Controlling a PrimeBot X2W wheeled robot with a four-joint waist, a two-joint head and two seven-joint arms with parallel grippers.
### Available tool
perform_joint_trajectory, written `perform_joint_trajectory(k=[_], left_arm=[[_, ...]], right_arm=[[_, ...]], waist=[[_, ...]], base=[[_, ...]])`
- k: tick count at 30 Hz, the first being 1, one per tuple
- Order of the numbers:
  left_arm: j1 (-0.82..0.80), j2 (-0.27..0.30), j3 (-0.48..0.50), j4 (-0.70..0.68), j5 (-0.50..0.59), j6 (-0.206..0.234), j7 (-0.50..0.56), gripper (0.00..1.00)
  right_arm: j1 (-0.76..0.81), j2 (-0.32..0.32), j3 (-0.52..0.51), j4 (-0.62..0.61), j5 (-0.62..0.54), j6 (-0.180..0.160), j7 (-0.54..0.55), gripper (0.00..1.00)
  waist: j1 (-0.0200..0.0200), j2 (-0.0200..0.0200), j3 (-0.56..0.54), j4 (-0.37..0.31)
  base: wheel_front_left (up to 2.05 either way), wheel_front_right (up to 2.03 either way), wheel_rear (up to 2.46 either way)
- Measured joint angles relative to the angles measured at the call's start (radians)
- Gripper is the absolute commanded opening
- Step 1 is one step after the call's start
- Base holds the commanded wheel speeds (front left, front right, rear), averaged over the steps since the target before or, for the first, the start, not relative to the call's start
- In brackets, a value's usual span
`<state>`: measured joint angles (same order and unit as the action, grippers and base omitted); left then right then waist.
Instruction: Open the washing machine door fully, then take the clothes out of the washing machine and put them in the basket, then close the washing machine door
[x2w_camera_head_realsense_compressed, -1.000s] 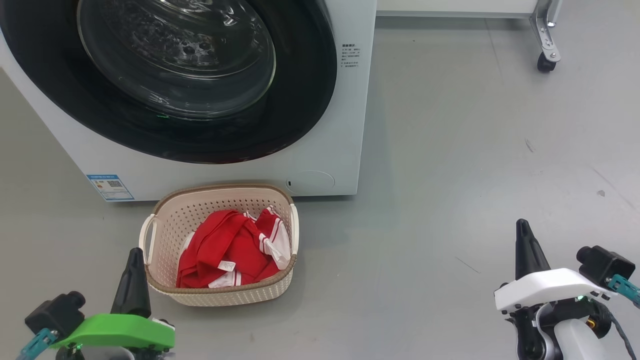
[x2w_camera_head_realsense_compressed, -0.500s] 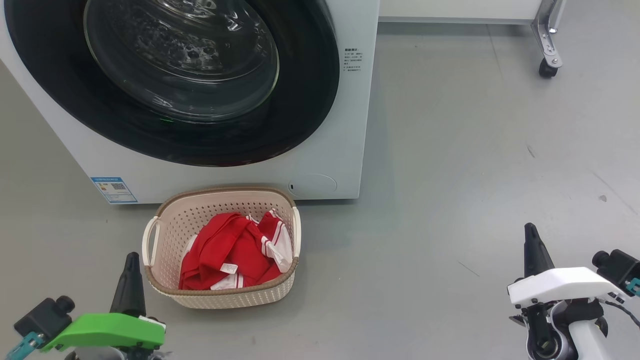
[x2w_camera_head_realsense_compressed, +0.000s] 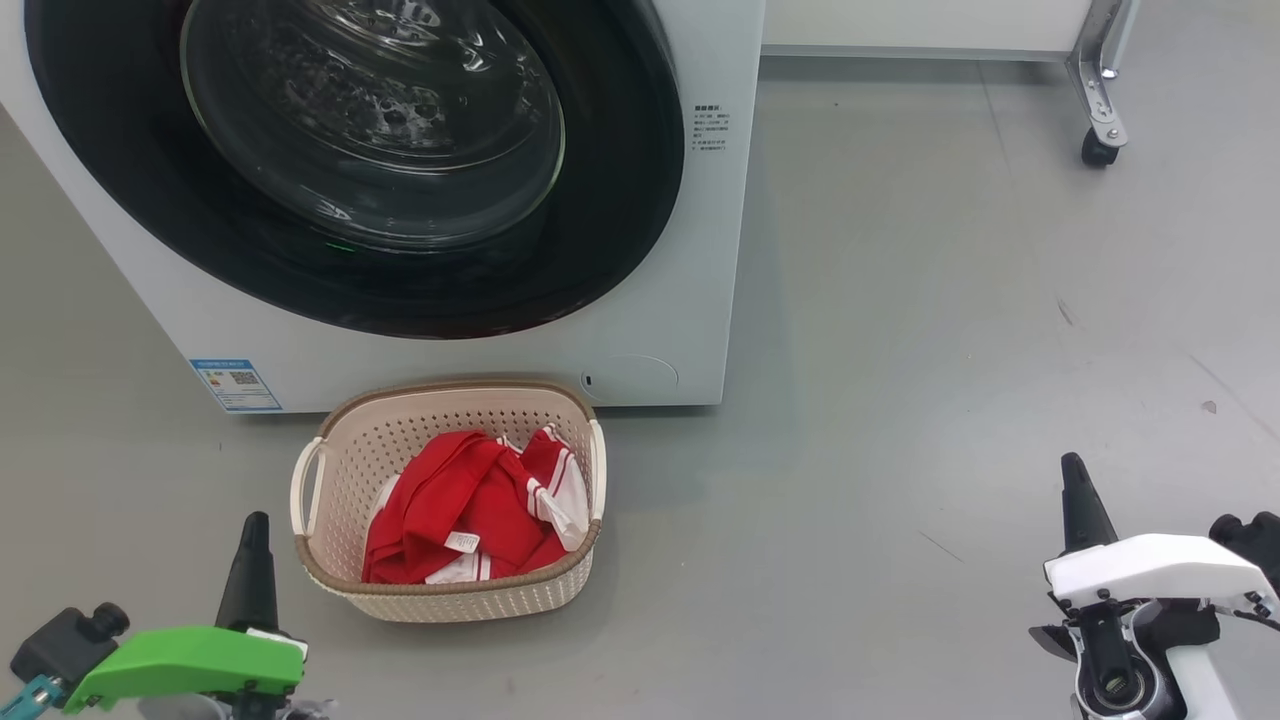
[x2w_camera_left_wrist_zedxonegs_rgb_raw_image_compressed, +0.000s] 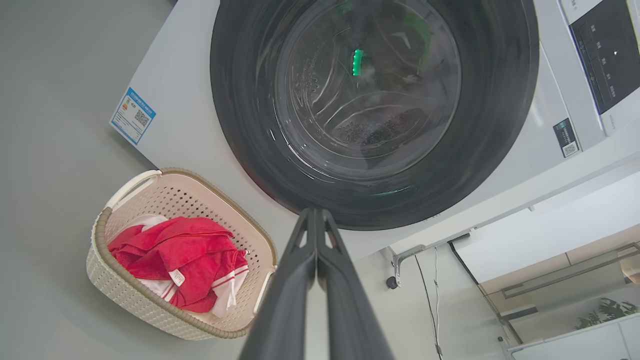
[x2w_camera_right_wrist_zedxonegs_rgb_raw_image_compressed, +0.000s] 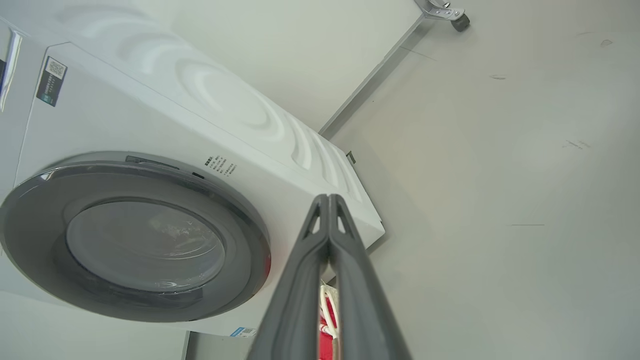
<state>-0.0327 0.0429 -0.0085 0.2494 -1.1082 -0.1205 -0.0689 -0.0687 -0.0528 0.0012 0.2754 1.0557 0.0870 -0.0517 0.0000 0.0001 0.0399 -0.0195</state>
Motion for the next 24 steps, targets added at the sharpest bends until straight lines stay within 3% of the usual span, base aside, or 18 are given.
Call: perform_joint_trajectory(k=[24], left_arm=[[-0.009, 0.006, 0.023, 0.006, -0.271, 0.0, 0.078, 0.0]], right_arm=[[-0.001, 0.003, -0.063, 0.0, 0.292, 0.017, 0.077, 0.0]], waist=[[0.0001, 0.0, -0.02, 0.01]], base=[[0.0, 0.0, 0.0]])
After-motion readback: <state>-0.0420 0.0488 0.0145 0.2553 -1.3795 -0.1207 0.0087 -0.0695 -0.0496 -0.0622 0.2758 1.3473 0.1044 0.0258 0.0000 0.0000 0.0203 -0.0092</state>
